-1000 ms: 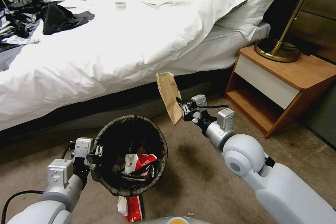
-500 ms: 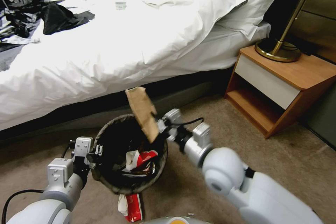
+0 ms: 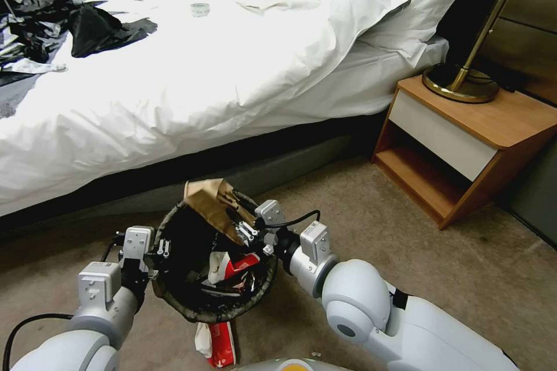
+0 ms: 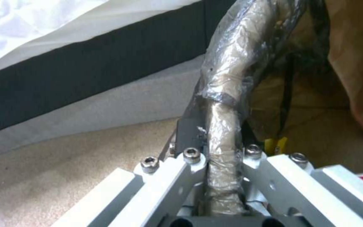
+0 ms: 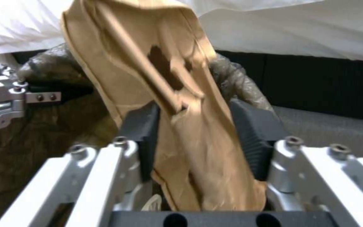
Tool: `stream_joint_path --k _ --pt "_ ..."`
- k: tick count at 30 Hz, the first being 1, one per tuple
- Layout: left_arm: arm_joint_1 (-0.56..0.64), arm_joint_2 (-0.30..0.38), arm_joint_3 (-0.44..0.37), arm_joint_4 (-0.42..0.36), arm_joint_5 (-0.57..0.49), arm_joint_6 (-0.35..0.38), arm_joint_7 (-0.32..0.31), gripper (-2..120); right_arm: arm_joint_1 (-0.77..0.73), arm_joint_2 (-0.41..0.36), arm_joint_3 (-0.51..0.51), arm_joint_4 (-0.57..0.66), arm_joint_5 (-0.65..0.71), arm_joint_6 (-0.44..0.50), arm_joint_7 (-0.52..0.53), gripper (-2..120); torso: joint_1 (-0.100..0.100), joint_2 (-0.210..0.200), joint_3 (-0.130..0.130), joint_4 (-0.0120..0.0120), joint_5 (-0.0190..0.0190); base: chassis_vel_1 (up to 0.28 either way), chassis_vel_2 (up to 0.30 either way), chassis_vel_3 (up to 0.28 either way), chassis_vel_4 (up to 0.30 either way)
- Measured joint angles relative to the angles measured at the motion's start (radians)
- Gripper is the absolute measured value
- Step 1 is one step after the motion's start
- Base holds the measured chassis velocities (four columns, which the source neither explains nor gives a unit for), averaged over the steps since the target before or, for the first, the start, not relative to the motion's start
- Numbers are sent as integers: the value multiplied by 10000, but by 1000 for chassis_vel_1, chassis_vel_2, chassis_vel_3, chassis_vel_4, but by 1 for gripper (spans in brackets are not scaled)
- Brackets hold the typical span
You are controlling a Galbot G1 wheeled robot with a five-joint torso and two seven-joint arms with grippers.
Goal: Pick up the trash bin, then pick up the garbage from the floor and place it into the trash bin.
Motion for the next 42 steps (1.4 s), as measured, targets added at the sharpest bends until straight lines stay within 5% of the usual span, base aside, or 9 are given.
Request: stream_joint_path --k 14,31,42 --pt "-24 35 -12 0 -22 19 12 1 208 -204 -205 512 233 -173 9 99 0 0 0 1 1 0 0 0 0" --pt "-12 21 -30 0 -20 37 15 1 70 -871 1066 1914 850 -230 -96 100 0 0 0 1 2 0 0 0 0" --pt "-6 93 -98 0 -34 39 -8 1 -1267 -1420 3232 2250 -576 1411 -208 100 0 0 0 0 2 0 0 0 0"
